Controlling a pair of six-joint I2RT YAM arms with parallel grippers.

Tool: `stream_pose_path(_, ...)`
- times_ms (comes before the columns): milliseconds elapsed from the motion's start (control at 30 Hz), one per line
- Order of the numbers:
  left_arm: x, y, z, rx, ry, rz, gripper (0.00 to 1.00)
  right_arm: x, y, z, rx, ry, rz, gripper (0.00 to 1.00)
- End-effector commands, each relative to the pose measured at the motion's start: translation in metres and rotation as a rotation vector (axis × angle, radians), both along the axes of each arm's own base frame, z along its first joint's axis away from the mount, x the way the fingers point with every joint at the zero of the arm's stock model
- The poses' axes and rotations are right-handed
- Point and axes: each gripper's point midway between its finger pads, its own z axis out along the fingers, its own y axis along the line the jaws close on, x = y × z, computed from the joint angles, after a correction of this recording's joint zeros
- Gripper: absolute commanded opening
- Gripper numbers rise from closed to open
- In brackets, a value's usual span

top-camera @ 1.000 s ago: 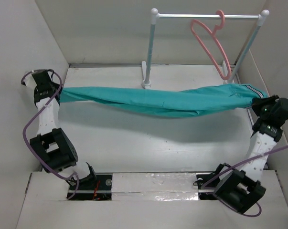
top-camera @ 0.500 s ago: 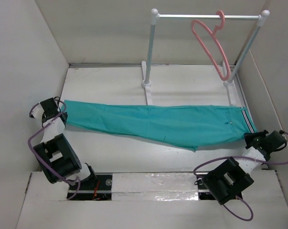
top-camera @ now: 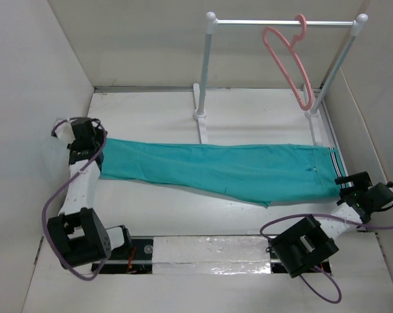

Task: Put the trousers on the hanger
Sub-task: Fold the trousers at the center of the board.

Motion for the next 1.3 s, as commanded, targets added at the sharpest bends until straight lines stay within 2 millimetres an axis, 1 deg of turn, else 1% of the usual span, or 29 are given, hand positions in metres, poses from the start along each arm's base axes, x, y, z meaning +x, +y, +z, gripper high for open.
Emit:
stream_pose_path(0, 0.033, -0.071, 0.081, 0.089, -0.253, -0.225, 0.46, 0.002, -0.006, -0.001, -0.009, -0.012, -0.008, 0.96)
stream_pose_path(33, 0.034, -0.094, 0.092, 0.085, -0.304, -0.292, 0.26, 0.004, -0.007, -0.002, -0.007, -0.017, 0.002, 0.96)
stream_pose_path(100, 0.036, -0.130, 0.090, 0.033, -0.340, -0.379, 0.09, 0.008, -0.004, -0.009, 0.053, -0.027, 0.009, 0.95)
stream_pose_path(133, 0.035, -0.160, 0.088, -0.008, -0.350, -0.455, 0.00, 0.010, -0.003, -0.011, 0.064, -0.036, 0.014, 0.95)
stream_pose_path(200, 0.031, -0.198, 0.077, -0.081, -0.368, -0.555, 0.00, 0.012, 0.000, -0.020, 0.113, -0.030, 0.023, 0.93)
stream_pose_path(233, 0.025, -0.226, 0.070, -0.094, -0.370, -0.617, 0.00, 0.013, 0.000, -0.022, 0.117, -0.032, 0.026, 0.92)
stream_pose_path(300, 0.019, -0.252, 0.067, -0.098, -0.377, -0.671, 0.00, 0.014, 0.001, -0.029, 0.143, -0.036, 0.020, 0.90)
stream_pose_path(333, 0.013, -0.275, 0.060, -0.086, -0.361, -0.713, 0.00, 0.014, 0.001, -0.034, 0.161, -0.032, 0.013, 0.88)
stream_pose_path(400, 0.007, -0.298, 0.056, -0.053, -0.345, -0.764, 0.00, 0.021, 0.002, -0.036, 0.168, -0.042, 0.017, 0.88)
stream_pose_path(433, 0.005, -0.311, 0.047, -0.034, -0.318, -0.793, 0.00, 0.023, 0.003, -0.042, 0.184, -0.036, 0.018, 0.88)
stream_pose_path(467, -0.003, -0.334, 0.049, -0.007, -0.319, -0.835, 0.00, 0.026, 0.004, -0.045, 0.189, -0.032, 0.022, 0.87)
stream_pose_path(500, -0.007, -0.344, 0.047, 0.014, -0.308, -0.855, 0.00, 0.026, 0.004, -0.048, 0.204, -0.034, 0.010, 0.86)
stream_pose_path(533, -0.009, -0.353, 0.037, 0.048, -0.279, -0.876, 0.00, 0.027, 0.002, -0.051, 0.200, -0.046, 0.006, 0.82)
stream_pose_path(567, -0.009, -0.357, 0.037, 0.075, -0.277, -0.867, 0.00, 0.030, 0.006, -0.057, 0.220, -0.046, 0.017, 0.78)
stream_pose_path(600, -0.015, -0.369, 0.033, 0.089, -0.268, -0.895, 0.00, 0.031, 0.006, -0.057, 0.225, -0.059, 0.019, 0.71)
stream_pose_path(633, -0.017, -0.372, 0.029, 0.101, -0.258, -0.900, 0.00, 0.033, 0.004, -0.055, 0.213, -0.067, 0.017, 0.48)
stream_pose_path(700, -0.018, -0.375, 0.013, 0.117, -0.230, -0.901, 0.00, 0.037, 0.004, -0.049, 0.182, -0.096, 0.048, 0.24)
stream_pose_path(733, -0.018, -0.374, 0.003, 0.123, -0.212, -0.900, 0.00, 0.037, 0.004, -0.044, 0.168, -0.098, 0.056, 0.04)
stream_pose_path(767, -0.022, -0.376, -0.006, 0.122, -0.204, -0.906, 0.00, 0.039, 0.002, -0.037, 0.147, -0.105, 0.068, 0.00)
stream_pose_path(800, -0.023, -0.375, -0.013, 0.124, -0.197, -0.905, 0.00, 0.042, 0.003, -0.019, 0.085, -0.128, 0.093, 0.00)
stream_pose_path(833, -0.030, -0.380, -0.020, 0.130, -0.186, -0.923, 0.00, 0.040, 0.005, -0.012, 0.072, -0.127, 0.098, 0.00)
stream_pose_path(867, -0.033, -0.377, -0.030, 0.145, -0.175, -0.915, 0.00, 0.039, 0.004, 0.002, 0.033, -0.139, 0.101, 0.00)
stream_pose_path(900, -0.036, -0.378, -0.037, 0.154, -0.165, -0.921, 0.00, 0.043, 0.007, 0.036, -0.071, -0.191, 0.128, 0.00)
stream_pose_path(967, -0.045, -0.387, -0.052, 0.163, -0.139, -0.954, 0.00, 0.048, 0.018, 0.070, -0.157, -0.246, 0.177, 0.00)
stream_pose_path(1000, -0.048, -0.392, -0.055, 0.167, -0.139, -0.966, 0.00, 0.052, 0.031, 0.104, -0.245, -0.281, 0.234, 0.00)
stream_pose_path(1067, -0.061, -0.406, -0.063, 0.187, -0.131, -1.004, 0.00, 0.059, 0.046, 0.135, -0.329, -0.316, 0.306, 0.00)
stream_pose_path(1100, -0.064, -0.411, -0.067, 0.200, -0.133, -1.006, 0.00, 0.062, 0.061, 0.150, -0.359, -0.312, 0.375, 0.00)
stream_pose_path(1200, -0.083, -0.432, -0.073, 0.205, -0.140, -1.061, 0.00, 0.065, 0.084, 0.171, -0.416, -0.314, 0.486, 0.00)
stream_pose_path(1267, -0.092, -0.440, -0.086, 0.209, -0.121, -1.077, 0.00, 0.061, 0.103, 0.195, -0.476, -0.352, 0.544, 0.00)
